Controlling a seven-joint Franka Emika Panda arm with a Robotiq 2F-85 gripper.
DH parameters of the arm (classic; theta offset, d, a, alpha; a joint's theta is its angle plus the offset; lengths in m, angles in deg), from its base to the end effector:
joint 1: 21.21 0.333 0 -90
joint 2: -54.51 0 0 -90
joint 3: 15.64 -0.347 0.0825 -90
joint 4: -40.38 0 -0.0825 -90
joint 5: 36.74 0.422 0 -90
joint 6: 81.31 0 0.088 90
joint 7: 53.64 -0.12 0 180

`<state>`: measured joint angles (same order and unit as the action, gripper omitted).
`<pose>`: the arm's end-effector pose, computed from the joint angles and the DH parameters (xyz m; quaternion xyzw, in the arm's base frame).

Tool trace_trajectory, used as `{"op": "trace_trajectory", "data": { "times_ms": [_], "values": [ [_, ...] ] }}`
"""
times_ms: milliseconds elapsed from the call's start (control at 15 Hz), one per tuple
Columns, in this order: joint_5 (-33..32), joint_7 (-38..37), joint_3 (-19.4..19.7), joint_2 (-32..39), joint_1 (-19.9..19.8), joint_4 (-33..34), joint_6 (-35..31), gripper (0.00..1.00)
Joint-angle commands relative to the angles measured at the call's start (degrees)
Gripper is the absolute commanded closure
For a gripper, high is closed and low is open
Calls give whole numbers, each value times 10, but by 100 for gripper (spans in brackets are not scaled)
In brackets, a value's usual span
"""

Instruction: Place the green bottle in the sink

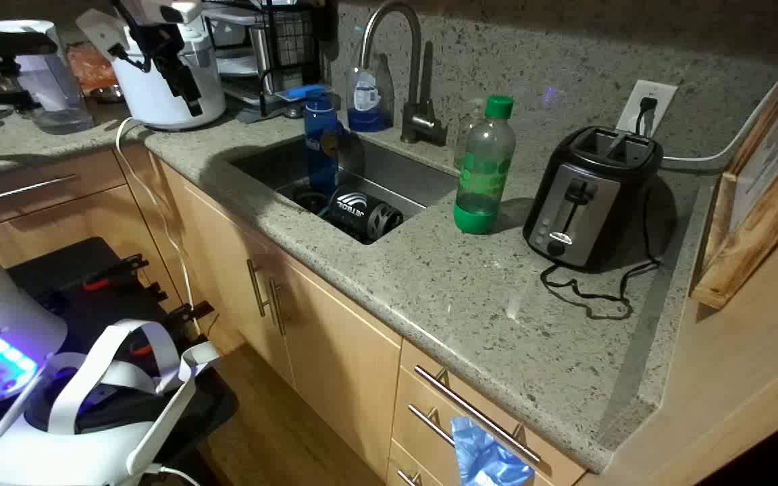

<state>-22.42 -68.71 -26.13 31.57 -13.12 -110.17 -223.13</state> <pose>0.4179 0.1398 0.3950 -0.9892 0.0604 -0.1027 0.0858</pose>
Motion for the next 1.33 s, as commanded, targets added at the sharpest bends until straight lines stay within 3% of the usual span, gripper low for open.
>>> {"op": "trace_trajectory", "data": {
  "times_ms": [0,867,1267],
  "values": [
    [-2,-2,3,0,3,1,1,0],
    [24,22,-1,45,55,38,24,0],
    [70,101,6,68,94,57,61,0]
  ]
}}
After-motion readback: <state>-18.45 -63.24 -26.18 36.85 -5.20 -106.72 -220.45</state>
